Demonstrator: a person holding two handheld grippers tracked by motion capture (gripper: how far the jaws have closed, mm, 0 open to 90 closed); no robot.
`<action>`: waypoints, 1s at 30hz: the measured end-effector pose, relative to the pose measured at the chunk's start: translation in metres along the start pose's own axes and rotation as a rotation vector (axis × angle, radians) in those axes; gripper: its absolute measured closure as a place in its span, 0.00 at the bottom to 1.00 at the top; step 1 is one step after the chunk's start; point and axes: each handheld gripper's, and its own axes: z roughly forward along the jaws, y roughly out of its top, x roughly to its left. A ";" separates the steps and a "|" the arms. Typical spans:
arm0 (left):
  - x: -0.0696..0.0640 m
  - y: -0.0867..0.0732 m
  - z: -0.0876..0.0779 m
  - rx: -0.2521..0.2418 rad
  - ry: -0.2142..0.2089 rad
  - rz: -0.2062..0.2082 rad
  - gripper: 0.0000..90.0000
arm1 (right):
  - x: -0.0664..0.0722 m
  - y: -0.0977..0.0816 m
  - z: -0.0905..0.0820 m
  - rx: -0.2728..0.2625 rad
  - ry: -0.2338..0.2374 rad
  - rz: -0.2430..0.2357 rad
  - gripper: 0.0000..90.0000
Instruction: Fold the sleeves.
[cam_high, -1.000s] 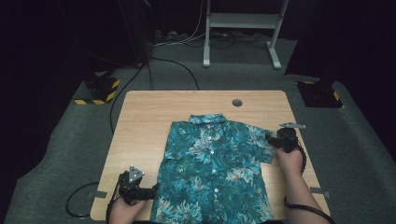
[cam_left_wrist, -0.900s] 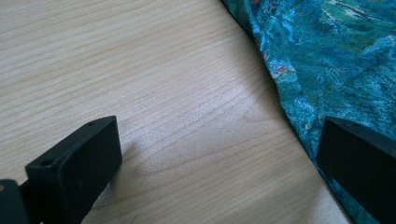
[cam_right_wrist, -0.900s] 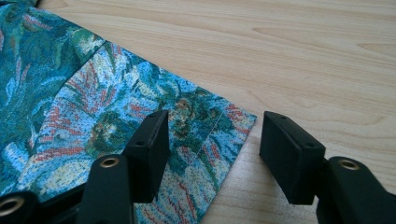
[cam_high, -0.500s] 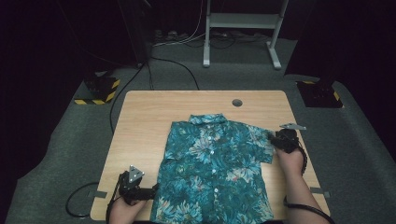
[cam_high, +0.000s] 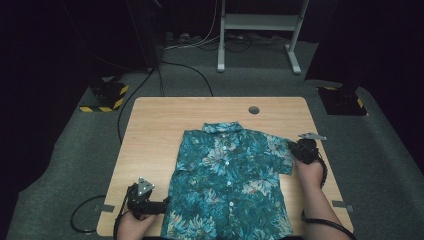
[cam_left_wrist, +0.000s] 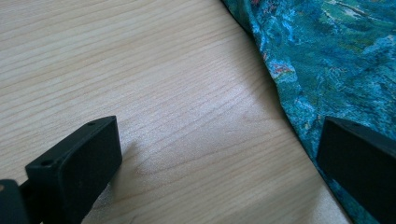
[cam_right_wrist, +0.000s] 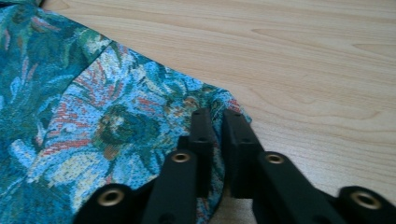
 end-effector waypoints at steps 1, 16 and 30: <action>0.000 0.000 0.000 0.000 0.000 0.000 0.00 | 0.000 0.000 0.000 0.000 0.002 -0.002 0.97; 0.000 0.000 0.000 0.001 0.001 -0.001 0.00 | 0.013 0.011 -0.015 -0.052 -0.029 -0.022 0.98; 0.000 0.000 0.000 0.001 0.001 -0.001 0.00 | 0.027 0.022 -0.033 -0.119 -0.014 -0.025 0.98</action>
